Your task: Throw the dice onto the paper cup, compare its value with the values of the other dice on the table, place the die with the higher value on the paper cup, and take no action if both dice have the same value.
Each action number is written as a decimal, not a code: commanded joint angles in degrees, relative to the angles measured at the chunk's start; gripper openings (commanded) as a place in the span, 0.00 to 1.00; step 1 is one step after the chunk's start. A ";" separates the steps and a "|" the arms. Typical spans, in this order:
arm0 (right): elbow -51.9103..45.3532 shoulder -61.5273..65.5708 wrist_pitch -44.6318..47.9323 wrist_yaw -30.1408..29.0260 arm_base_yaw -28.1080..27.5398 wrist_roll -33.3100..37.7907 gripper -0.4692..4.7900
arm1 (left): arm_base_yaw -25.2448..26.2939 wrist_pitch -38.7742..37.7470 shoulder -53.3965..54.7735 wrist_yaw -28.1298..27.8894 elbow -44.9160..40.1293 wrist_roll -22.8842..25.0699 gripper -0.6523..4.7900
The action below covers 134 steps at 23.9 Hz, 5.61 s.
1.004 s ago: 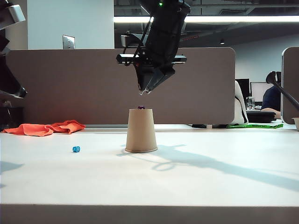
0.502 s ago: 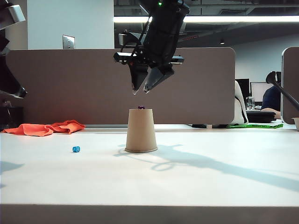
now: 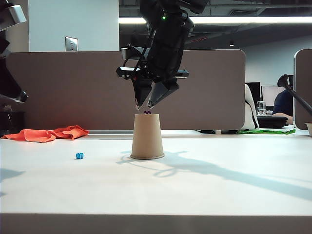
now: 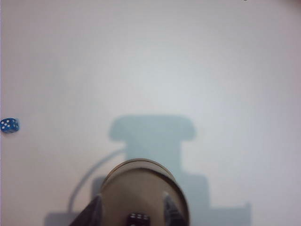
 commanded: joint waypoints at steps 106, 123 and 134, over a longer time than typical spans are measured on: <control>0.48 -1.25 -10.21 4.63 -9.62 3.08 0.30 | 0.02 0.66 -0.07 0.31 0.22 -1.51 0.11; 0.48 -1.25 -10.40 11.21 -10.84 3.17 0.08 | 0.02 0.68 -0.07 0.31 0.22 -1.51 0.11; 0.48 -1.25 -13.64 8.37 -16.02 4.98 0.09 | 0.02 0.72 -0.07 0.28 0.22 -1.51 0.11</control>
